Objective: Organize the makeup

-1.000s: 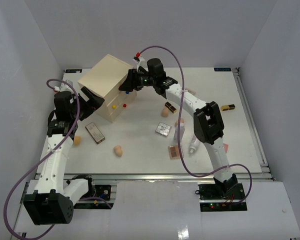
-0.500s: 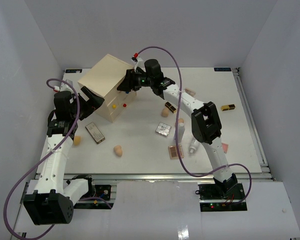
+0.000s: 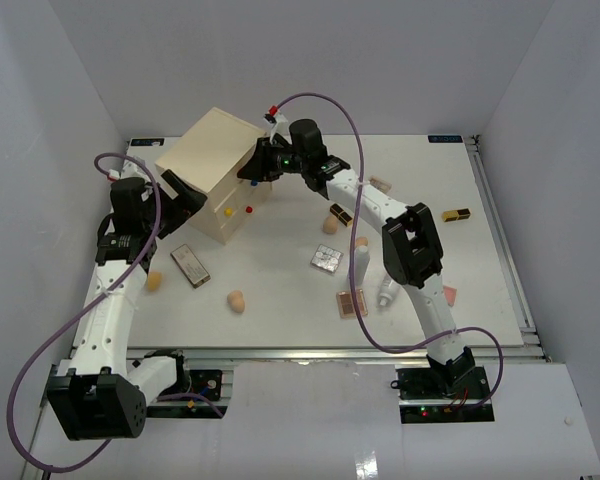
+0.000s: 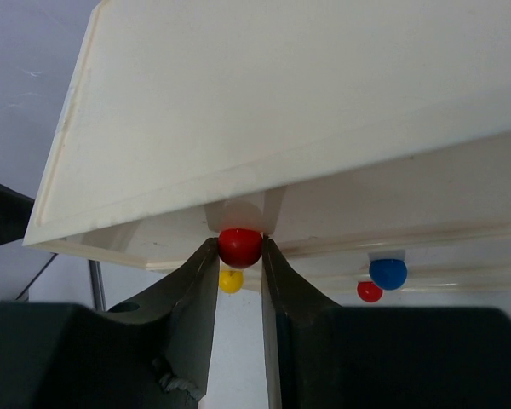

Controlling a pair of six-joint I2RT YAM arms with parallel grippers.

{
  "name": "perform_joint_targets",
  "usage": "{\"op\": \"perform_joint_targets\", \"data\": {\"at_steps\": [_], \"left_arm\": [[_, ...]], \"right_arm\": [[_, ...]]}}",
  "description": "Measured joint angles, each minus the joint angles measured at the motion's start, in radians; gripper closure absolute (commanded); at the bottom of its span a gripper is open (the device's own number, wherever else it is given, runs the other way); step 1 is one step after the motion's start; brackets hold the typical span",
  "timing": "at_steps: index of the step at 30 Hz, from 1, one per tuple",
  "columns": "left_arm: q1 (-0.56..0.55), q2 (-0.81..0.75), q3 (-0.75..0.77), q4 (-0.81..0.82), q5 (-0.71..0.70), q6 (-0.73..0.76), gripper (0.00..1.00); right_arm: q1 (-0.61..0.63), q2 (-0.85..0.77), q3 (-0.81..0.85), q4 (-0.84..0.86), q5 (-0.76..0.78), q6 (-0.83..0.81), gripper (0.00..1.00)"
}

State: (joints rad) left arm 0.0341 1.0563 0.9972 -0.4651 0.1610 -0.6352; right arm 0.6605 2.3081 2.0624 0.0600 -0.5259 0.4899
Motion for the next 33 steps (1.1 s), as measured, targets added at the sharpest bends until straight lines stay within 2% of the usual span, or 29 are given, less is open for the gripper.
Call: {"op": "perform_joint_targets", "data": {"at_steps": [6, 10, 13, 23, 33], "left_arm": [[0.0, 0.048, 0.094, -0.003, -0.047, 0.048, 0.03], [-0.003, 0.057, 0.177, -0.003, -0.052, 0.158, 0.02], [-0.025, 0.067, 0.228, 0.002, -0.04, 0.25, 0.03], [-0.281, 0.248, 0.339, 0.001, -0.086, 0.563, 0.09], [-0.383, 0.433, 0.434, -0.014, -0.221, 0.755, 0.23]], "right_arm": [[-0.011, -0.115, -0.181, 0.055, -0.005, -0.015, 0.8], [-0.022, -0.228, -0.35, 0.091, -0.008, -0.037, 0.8], [-0.027, -0.269, -0.407, 0.102, -0.012, -0.052, 0.8], [-0.04, -0.298, -0.457, 0.127, -0.032, -0.061, 0.79], [-0.047, -0.298, -0.458, 0.126, -0.049, -0.073, 0.79]]}}
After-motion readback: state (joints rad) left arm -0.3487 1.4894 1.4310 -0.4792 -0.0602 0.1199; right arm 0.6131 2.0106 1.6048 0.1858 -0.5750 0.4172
